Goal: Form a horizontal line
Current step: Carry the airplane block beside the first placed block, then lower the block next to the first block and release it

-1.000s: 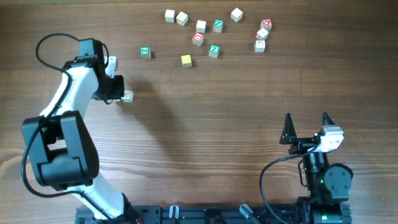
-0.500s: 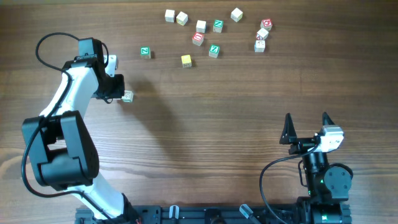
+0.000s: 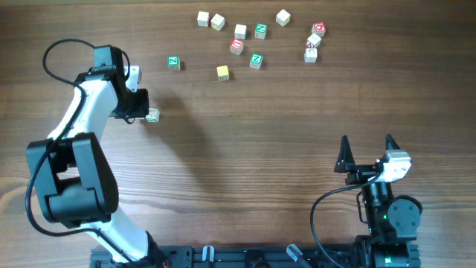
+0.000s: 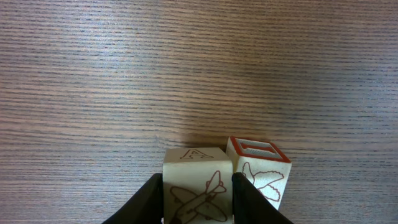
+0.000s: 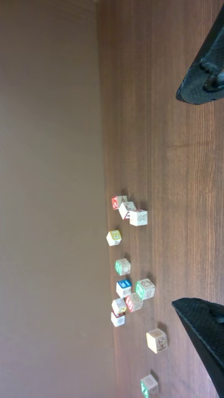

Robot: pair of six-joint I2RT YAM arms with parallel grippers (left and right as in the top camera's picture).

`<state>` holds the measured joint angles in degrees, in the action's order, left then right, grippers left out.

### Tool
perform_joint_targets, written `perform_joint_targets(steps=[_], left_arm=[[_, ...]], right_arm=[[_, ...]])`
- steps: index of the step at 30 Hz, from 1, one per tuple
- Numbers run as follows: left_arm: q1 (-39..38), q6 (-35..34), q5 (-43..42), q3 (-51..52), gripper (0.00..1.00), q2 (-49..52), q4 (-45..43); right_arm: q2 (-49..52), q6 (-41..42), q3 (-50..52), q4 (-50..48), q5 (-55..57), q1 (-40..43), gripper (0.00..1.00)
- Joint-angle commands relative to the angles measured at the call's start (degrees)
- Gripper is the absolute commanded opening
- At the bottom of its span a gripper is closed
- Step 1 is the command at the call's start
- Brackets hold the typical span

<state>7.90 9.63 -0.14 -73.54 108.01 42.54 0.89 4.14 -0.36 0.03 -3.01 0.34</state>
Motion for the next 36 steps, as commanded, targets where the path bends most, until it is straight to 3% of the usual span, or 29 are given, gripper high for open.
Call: perform_joint_targets(steps=[1, 25, 29, 33, 36], left_arm=[[0.37, 0.68, -0.94, 0.42, 0.33, 0.55, -0.17], [0.37, 0.68, -0.9, 0.42, 0.38, 0.55, -0.28], [0.37, -0.02, -0.92, 0.42, 0.4, 0.52, -3.08], [0.37, -1.33, -0.94, 0.42, 0.52, 0.52, -6.56], [0.37, -1.33, -0.94, 0.42, 0.48, 0.55, -8.04]], right_arm=[[-0.24, -1.01, 0.07, -0.13, -0.87, -0.28, 1.0], [-0.24, -1.01, 0.07, -0.13, -0.87, -0.28, 1.0], [-0.24, -1.01, 0.07, -0.13, -0.87, -0.28, 1.0], [-0.24, -1.03, 0.07, -0.13, -0.87, -0.28, 1.0], [-0.24, -1.01, 0.07, -0.13, -0.87, -0.28, 1.0]])
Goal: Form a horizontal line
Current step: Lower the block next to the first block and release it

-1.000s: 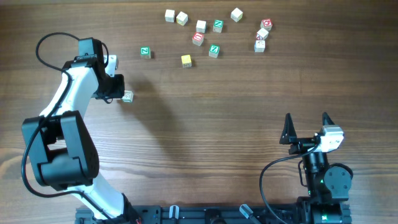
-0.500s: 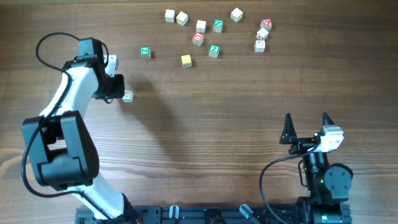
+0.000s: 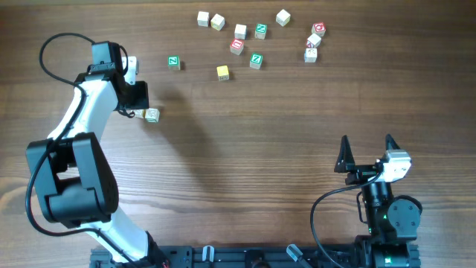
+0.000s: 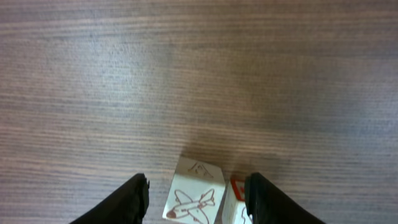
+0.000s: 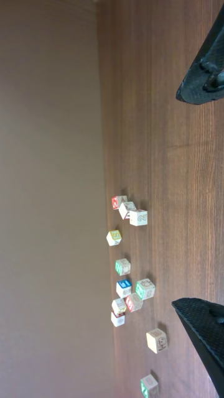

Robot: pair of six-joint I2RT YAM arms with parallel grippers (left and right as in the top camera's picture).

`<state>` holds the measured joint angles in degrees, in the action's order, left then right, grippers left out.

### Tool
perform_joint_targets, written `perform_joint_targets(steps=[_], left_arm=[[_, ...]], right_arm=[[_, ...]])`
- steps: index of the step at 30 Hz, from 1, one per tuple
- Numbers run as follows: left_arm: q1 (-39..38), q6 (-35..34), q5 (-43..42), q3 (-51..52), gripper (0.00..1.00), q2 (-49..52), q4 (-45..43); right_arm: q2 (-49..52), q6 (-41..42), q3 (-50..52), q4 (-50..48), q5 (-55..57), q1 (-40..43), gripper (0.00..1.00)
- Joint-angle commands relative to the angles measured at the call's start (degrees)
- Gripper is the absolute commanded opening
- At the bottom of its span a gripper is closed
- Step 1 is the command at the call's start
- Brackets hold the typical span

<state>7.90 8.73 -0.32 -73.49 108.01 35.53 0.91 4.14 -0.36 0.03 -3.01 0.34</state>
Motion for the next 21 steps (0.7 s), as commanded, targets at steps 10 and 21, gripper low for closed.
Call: perform_joint_targets(steps=[10, 21], left_arm=[[0.37, -0.63, -3.1, 0.37, 0.31, 0.55, -3.28], [2.16, -5.01, -2.45, 0.37, 0.04, 4.33, -4.52]], right_arm=[[-0.26, -1.01, 0.07, -0.13, -0.87, -0.28, 1.0], [-0.26, -1.01, 0.07, -0.13, -0.87, -0.28, 1.0]])
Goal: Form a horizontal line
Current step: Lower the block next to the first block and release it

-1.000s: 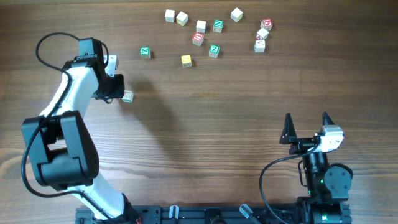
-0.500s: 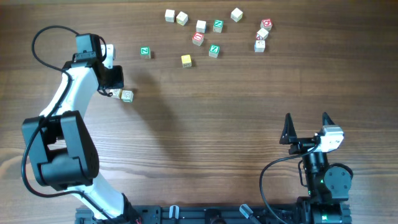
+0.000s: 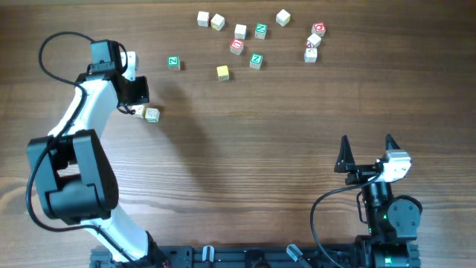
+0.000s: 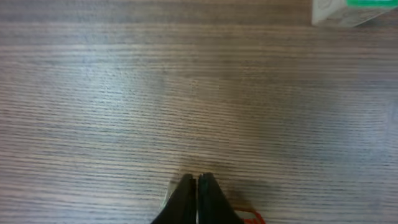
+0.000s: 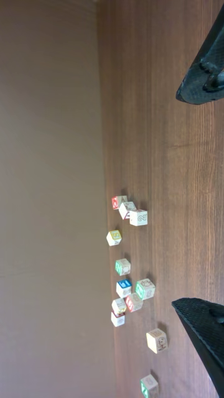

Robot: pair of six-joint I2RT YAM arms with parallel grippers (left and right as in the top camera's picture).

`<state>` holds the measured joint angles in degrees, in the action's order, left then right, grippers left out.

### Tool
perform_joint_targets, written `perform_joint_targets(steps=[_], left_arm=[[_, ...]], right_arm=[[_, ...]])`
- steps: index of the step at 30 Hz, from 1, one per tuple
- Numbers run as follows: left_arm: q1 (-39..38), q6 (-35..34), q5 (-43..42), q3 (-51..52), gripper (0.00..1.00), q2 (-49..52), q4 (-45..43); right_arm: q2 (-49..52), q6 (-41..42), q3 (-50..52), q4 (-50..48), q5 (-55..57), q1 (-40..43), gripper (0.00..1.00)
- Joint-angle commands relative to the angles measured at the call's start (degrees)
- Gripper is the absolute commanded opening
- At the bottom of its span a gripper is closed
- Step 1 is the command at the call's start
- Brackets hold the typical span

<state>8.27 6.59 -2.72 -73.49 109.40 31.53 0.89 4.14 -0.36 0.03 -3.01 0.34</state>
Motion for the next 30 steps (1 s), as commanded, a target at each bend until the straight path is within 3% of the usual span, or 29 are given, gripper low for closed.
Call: perform_joint_targets(steps=[1, 18, 23, 30], left_arm=[[2.6, -3.91, -0.24, 0.37, 0.04, 3.61, -0.52], [3.85, -4.04, -0.98, 0.37, 0.04, 4.09, -1.81], [3.85, -4.04, -8.44, 0.37, 0.04, 4.09, -4.22], [3.85, -3.82, -8.59, 0.37, 0.04, 4.09, -0.57]], right_arm=[[-0.24, -1.01, 0.07, -0.13, -0.87, -0.28, 1.0], [-0.24, -1.01, 0.07, -0.13, -0.87, -0.28, 1.0], [-0.24, -1.01, 0.07, -0.13, -0.87, -0.28, 1.0], [-0.24, -1.01, 0.07, -0.13, -0.87, -0.28, 1.0]])
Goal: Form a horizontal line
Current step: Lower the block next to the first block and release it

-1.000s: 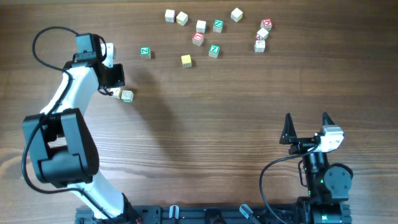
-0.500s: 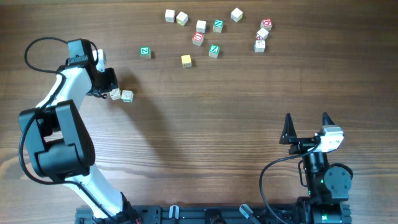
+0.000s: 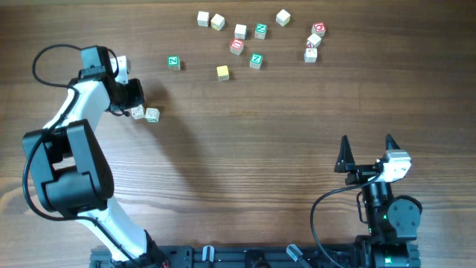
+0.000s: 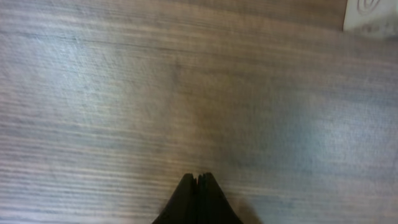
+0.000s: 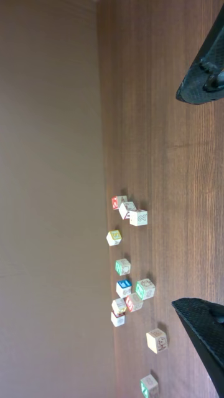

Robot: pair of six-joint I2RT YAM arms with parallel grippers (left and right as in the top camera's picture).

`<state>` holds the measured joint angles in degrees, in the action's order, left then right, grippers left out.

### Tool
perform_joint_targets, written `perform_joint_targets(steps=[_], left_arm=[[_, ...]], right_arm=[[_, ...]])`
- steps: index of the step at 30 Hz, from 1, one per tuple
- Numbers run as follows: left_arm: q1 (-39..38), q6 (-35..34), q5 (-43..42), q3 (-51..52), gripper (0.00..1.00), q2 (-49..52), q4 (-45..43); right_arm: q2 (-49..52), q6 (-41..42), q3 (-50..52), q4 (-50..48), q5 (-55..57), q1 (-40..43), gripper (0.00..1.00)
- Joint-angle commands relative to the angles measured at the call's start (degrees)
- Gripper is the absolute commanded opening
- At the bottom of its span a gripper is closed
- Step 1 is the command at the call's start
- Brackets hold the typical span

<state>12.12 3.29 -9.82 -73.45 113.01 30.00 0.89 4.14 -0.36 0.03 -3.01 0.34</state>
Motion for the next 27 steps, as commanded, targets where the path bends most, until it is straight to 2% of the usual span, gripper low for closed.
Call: perform_joint_targets(steps=[1, 13, 22, 27], left_arm=[[0.0, -0.55, -1.49, 0.33, 0.04, 0.48, 1.36], [0.0, 0.98, -1.49, 0.33, 0.04, 0.48, 3.52], [0.0, 0.9, -1.51, 0.31, 0.04, 0.46, 1.64], [0.0, -2.95, -1.05, -3.74, 0.04, 0.44, 0.17]], right_arm=[[-0.24, -0.98, 0.07, -0.13, -0.87, -0.28, 1.0], [-0.24, -1.01, 0.07, -0.13, -0.87, -0.28, 1.0], [-0.24, -1.01, 0.07, -0.13, -0.87, -0.28, 1.0], [-0.24, -0.98, 0.07, -0.13, -0.87, -0.28, 1.0]])
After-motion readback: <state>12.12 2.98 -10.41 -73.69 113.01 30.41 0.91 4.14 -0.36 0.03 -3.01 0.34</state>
